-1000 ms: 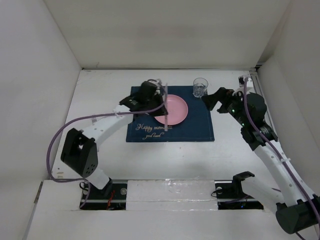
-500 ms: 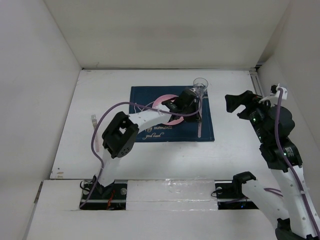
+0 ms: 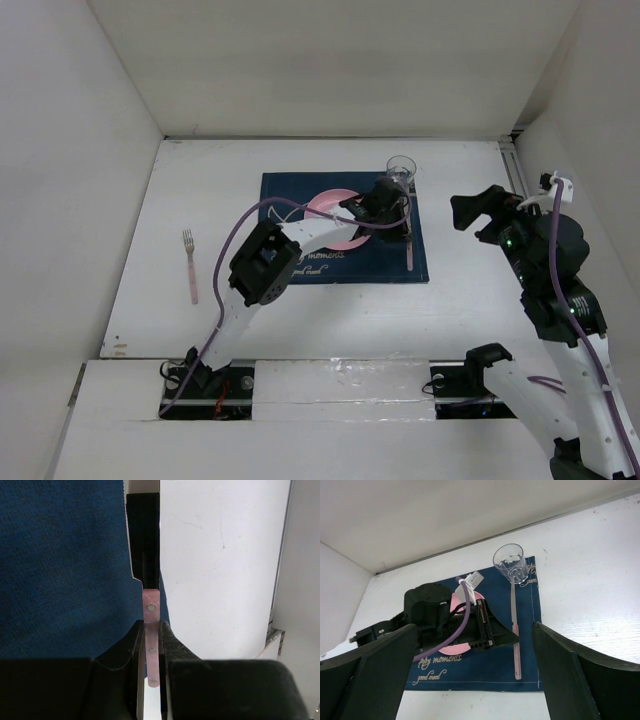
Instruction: Set the dinner table for one person
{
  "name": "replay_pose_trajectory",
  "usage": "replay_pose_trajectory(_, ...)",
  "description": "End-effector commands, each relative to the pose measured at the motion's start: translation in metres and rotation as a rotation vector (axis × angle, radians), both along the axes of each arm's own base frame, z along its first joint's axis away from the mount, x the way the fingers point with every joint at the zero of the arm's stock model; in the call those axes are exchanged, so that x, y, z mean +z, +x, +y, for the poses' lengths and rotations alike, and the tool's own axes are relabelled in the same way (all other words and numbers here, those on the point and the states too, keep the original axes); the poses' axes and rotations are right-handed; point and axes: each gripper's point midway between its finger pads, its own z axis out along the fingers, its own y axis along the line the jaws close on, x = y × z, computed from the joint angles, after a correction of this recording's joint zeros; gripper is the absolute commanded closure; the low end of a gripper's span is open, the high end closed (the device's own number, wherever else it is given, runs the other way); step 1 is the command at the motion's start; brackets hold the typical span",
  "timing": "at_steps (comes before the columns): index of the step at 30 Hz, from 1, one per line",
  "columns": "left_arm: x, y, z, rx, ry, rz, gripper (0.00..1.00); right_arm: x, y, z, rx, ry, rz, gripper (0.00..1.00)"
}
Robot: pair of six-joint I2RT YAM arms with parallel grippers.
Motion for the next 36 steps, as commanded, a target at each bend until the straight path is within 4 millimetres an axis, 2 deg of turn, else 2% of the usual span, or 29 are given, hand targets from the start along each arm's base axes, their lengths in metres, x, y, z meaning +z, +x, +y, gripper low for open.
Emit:
replay_pose_trajectory(1, 0.019, 0.011, -0.010, 0.036, -0.046, -0.012, 1.00, 0.014, -0.005, -0.003, -0.001, -0.008, -0.042, 0.00)
replay_pose_trajectory(4, 0.011, 0.016, -0.015, 0.042, -0.042, 0.000, 1.00, 0.014, -0.005, -0.001, 0.008, -0.007, -0.042, 0.00)
replay_pose_trajectory(5, 0.002, 0.015, -0.015, 0.042, -0.025, 0.014, 1.00, 0.014, -0.005, -0.001, 0.008, -0.007, -0.042, 0.00)
replay_pose_trajectory(7, 0.004, 0.017, -0.017, 0.042, -0.025, 0.014, 1.00, 0.010, -0.004, -0.001, 0.008, -0.010, -0.033, 0.00)
replay_pose_trajectory(12, -0.017, 0.018, -0.018, 0.049, -0.001, 0.042, 1.00, 0.005, -0.003, -0.001, 0.009, -0.021, -0.025, 0.00)
replay_pose_trajectory(14, -0.013, 0.018, -0.020, 0.042, -0.012, 0.041, 1.00, 0.005, -0.003, -0.001, 0.009, -0.021, -0.025, 0.00)
replay_pose_trajectory(18, -0.026, 0.016, -0.019, 0.049, 0.007, 0.066, 1.00, 0.001, -0.002, -0.003, 0.000, -0.023, -0.016, 0.00)
replay_pose_trajectory(28, -0.030, 0.014, -0.016, 0.091, 0.002, 0.102, 1.00, -0.001, -0.001, -0.002, 0.010, -0.031, -0.017, 0.00)
replay_pose_trajectory(29, -0.025, 0.014, -0.016, 0.091, -0.005, 0.096, 1.00, -0.001, -0.001, -0.002, 0.010, -0.031, -0.017, 0.00)
replay_pose_trajectory(36, -0.023, 0.012, -0.018, 0.071, -0.016, 0.094, 1.00, -0.001, -0.001, -0.004, 0.001, -0.031, -0.017, 0.00)
